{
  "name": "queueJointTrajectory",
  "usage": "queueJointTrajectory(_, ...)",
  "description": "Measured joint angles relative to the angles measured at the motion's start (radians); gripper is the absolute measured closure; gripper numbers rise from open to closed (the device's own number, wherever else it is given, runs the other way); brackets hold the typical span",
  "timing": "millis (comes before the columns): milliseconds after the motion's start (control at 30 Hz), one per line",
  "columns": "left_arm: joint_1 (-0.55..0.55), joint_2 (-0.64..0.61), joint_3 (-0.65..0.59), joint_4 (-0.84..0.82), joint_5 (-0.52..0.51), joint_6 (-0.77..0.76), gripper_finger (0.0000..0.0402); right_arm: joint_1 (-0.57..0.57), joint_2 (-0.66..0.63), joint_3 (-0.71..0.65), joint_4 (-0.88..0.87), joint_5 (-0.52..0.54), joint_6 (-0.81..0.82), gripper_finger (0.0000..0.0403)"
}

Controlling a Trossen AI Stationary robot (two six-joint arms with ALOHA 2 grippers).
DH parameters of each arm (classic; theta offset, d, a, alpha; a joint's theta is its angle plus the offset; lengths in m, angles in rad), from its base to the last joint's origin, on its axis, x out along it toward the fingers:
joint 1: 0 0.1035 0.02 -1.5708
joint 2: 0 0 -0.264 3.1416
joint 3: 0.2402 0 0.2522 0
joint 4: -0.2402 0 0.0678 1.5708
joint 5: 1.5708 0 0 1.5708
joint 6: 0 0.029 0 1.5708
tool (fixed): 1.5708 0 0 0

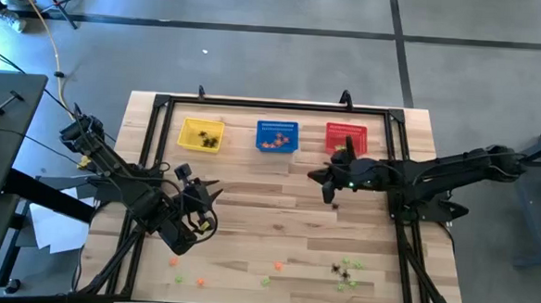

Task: Sort Halloween decoration
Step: Put the orange spider toy into the blue basket

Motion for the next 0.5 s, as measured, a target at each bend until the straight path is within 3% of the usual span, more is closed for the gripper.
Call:
queueJointTrajectory(300, 0.035, 0.000, 0.000, 0.004, -0.008, 0.000, 0.0300, -0.135, 0.146, 0.000, 0.177, 0.041, -0.129, 0.0403)
queueJointTrajectory(500, 0.043, 0.000, 0.000, 0.006, -0.008, 0.000, 0.0300, -0.301, 0.290, 0.001, 0.412, -0.099, -0.169, 0.0403)
